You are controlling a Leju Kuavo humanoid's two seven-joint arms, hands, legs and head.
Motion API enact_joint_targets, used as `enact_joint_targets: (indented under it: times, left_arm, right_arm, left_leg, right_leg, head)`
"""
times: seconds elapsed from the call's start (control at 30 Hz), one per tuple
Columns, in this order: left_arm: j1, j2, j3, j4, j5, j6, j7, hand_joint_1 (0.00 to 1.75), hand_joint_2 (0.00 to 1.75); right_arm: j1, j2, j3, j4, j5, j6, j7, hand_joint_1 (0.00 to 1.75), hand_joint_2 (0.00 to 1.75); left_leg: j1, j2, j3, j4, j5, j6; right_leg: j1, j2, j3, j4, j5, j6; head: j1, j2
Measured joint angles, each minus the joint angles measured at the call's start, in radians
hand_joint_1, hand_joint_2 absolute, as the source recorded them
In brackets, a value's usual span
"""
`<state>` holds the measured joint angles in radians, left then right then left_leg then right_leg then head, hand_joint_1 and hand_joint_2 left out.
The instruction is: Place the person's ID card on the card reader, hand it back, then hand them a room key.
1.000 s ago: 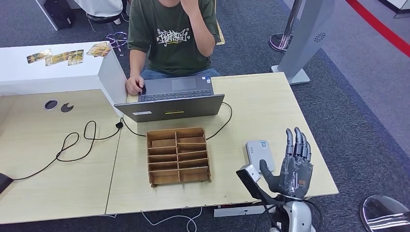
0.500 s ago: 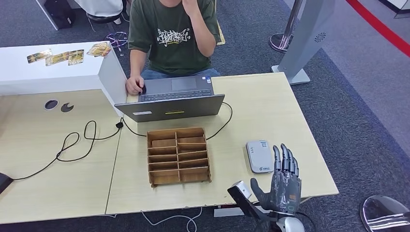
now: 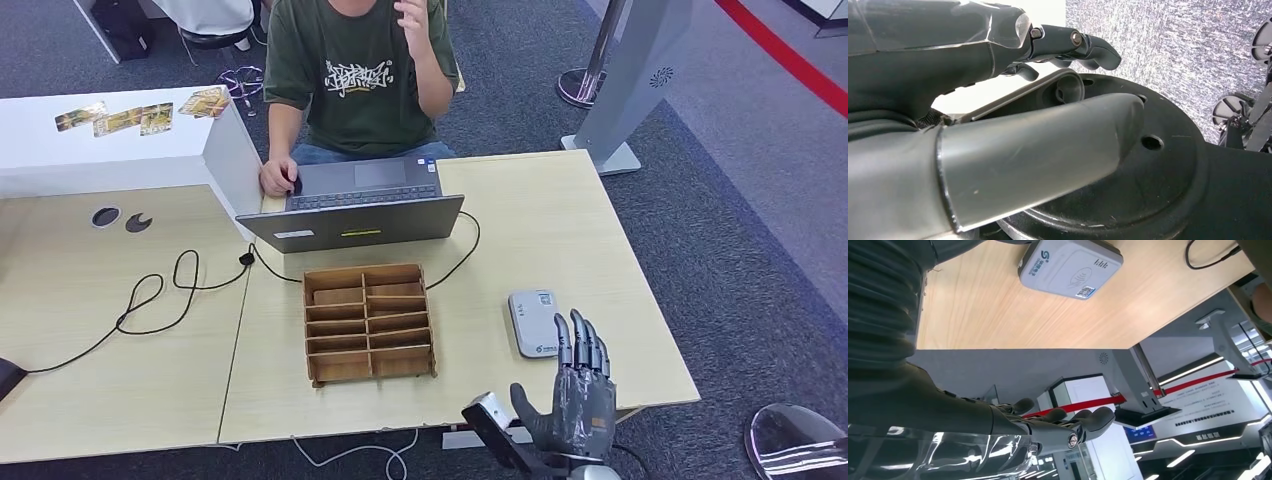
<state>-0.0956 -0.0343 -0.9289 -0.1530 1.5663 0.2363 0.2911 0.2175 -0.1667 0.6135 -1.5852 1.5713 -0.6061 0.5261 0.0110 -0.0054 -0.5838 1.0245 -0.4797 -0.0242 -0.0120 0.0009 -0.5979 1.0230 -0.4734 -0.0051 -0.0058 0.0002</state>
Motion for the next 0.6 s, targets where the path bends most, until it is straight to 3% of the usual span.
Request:
enact_joint_targets:
  times: [0.17, 0.37, 0.6]
  left_arm:
    - [0.000, 0.000, 0.000, 0.000, 0.000, 0.000, 0.000, 0.00, 0.00]
    - [0.000, 0.000, 0.001, 0.000, 0.000, -0.003, -0.006, 0.00, 0.00]
    - [-0.001, 0.000, 0.001, 0.000, -0.013, 0.003, -0.006, 0.00, 0.00]
  right_arm:
    - [-0.001, 0.000, 0.012, -0.002, 0.000, 0.003, 0.012, 0.00, 1.75]
    - [-0.042, -0.020, 0.105, -0.003, 0.000, 0.022, 0.114, 0.00, 1.75]
    - [-0.082, -0.022, 0.179, 0.031, -0.028, 0.000, 0.074, 0.00, 1.75]
  left_leg:
    - [0.000, 0.000, 0.000, 0.000, 0.000, 0.000]
    - [0.000, 0.001, 0.000, 0.000, 0.000, 0.000]
    - [0.000, 0.001, 0.000, 0.000, 0.000, 0.000]
  right_leg:
    - [0.000, 0.000, 0.000, 0.000, 0.000, 0.000]
    - [0.000, 0.000, 0.000, 0.000, 0.000, 0.000]
    - [0.000, 0.000, 0.000, 0.000, 0.000, 0.000]
  head:
    - [0.000, 0.000]
    - [0.000, 0.000]
    - [0.000, 0.000]
